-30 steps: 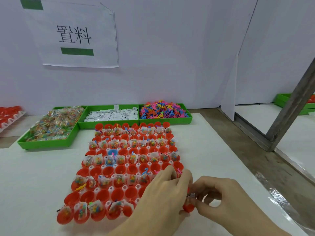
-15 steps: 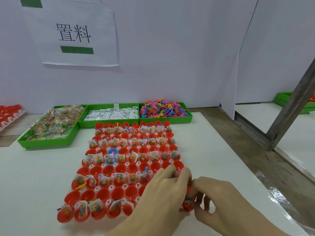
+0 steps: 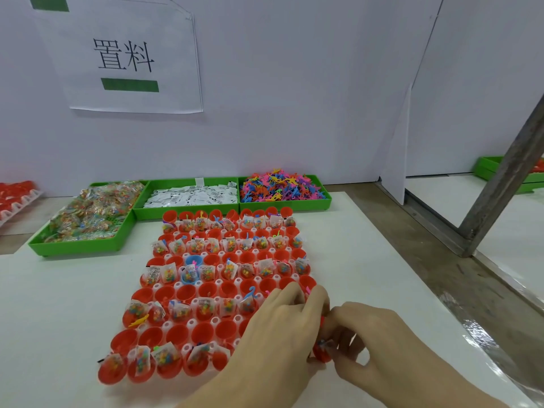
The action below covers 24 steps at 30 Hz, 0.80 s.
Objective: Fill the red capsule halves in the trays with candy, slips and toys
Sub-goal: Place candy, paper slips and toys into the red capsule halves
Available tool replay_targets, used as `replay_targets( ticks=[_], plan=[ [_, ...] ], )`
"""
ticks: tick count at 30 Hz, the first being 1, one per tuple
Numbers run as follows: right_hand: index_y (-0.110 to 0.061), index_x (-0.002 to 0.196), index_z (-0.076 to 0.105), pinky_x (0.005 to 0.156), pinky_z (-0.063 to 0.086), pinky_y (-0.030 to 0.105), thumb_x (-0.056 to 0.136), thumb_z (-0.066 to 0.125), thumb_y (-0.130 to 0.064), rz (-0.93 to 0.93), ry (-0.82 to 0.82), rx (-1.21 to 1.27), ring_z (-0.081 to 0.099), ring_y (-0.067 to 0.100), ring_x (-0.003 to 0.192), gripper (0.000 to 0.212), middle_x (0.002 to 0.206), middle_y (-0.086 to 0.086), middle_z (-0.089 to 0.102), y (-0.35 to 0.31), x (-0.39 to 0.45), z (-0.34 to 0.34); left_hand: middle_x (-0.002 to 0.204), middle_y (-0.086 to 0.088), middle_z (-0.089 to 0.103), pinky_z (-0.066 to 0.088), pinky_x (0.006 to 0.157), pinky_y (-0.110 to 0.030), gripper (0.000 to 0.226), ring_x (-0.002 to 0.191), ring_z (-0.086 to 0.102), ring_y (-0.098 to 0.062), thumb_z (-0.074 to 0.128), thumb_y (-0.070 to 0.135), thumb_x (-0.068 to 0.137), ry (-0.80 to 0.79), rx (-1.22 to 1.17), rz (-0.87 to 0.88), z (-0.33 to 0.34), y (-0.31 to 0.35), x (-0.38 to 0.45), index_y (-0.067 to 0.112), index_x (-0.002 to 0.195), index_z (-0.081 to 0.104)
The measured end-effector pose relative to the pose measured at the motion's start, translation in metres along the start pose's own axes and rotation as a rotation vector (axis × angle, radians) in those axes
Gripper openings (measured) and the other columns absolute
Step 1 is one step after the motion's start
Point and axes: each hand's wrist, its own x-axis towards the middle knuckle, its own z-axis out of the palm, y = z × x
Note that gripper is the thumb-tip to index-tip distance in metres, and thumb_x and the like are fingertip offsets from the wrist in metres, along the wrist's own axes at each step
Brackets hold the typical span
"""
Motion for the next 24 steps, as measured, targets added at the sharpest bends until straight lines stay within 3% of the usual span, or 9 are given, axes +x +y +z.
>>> replay_targets(
  ticks=[3, 6, 11, 16, 21, 24],
  plan=[
    [-0.027, 0.084, 0.076, 0.069, 0.055, 0.019, 0.080, 0.078, -0.013, 0.093, 0.075, 0.163, 0.068, 0.007, 0.074, 0.014, 0.078, -0.013, 0.073, 0.004, -0.001, -0.001, 0.103, 0.010, 0.054, 0.041, 0.090, -0.028, 0.057, 0.097, 0.037, -0.012, 0.078, 0.038, 0.081, 0.022, -0.017, -0.005, 0.003, -0.002, -0.002, 0.031, 0.123, 0.039],
    [-0.032, 0.077, 0.075, 0.066, 0.056, 0.022, 0.078, 0.081, -0.015, 0.138, 0.067, 0.275, 0.069, 0.009, 0.074, 0.017, 0.078, -0.014, 0.073, 0.010, -0.002, 0.001, 0.105, 0.010, 0.057, 0.038, 0.090, -0.025, 0.057, 0.096, 0.033, -0.009, 0.077, 0.039, 0.082, 0.031, -0.019, 0.001, 0.003, -0.001, -0.002, 0.031, 0.123, 0.038],
    [-0.026, 0.083, 0.079, 0.066, 0.059, 0.027, 0.079, 0.083, -0.016, 0.216, -0.046, 0.450, 0.070, 0.013, 0.068, 0.011, 0.079, 0.000, 0.076, 0.016, 0.003, -0.007, 0.108, 0.014, 0.052, 0.040, 0.094, -0.025, 0.055, 0.104, 0.040, -0.010, 0.075, 0.042, 0.084, 0.035, -0.011, 0.005, 0.004, -0.004, -0.004, 0.035, 0.122, 0.036],
    [-0.023, 0.091, 0.080, 0.075, 0.061, 0.028, 0.079, 0.086, -0.015, 0.213, -0.114, 0.642, 0.076, 0.023, 0.078, 0.015, 0.085, 0.009, 0.079, 0.019, 0.002, -0.011, 0.109, 0.012, 0.053, 0.037, 0.090, -0.023, 0.051, 0.100, 0.037, -0.011, 0.072, 0.039, 0.085, 0.051, -0.002, 0.021, 0.003, -0.003, -0.005, 0.033, 0.124, 0.039],
    [-0.022, 0.078, 0.079, 0.070, 0.061, 0.027, 0.078, 0.088, -0.017, 0.210, -0.004, 0.574, 0.076, 0.022, 0.071, 0.010, 0.075, 0.007, 0.077, 0.022, 0.001, -0.009, 0.109, 0.012, 0.059, 0.036, 0.089, -0.026, 0.052, 0.099, 0.034, -0.011, 0.076, 0.036, 0.084, 0.021, -0.005, 0.023, 0.001, 0.000, -0.005, 0.031, 0.121, 0.041],
    [-0.025, 0.073, 0.078, 0.066, 0.060, 0.027, 0.078, 0.085, -0.017, 0.198, 0.030, 0.465, 0.074, 0.016, 0.067, 0.013, 0.073, 0.002, 0.077, 0.021, 0.002, -0.005, 0.102, 0.011, 0.063, 0.043, 0.087, -0.028, 0.050, 0.097, 0.042, -0.013, 0.081, 0.036, 0.078, 0.049, 0.018, 0.039, -0.001, 0.000, -0.005, 0.029, 0.116, 0.048]
  ],
)
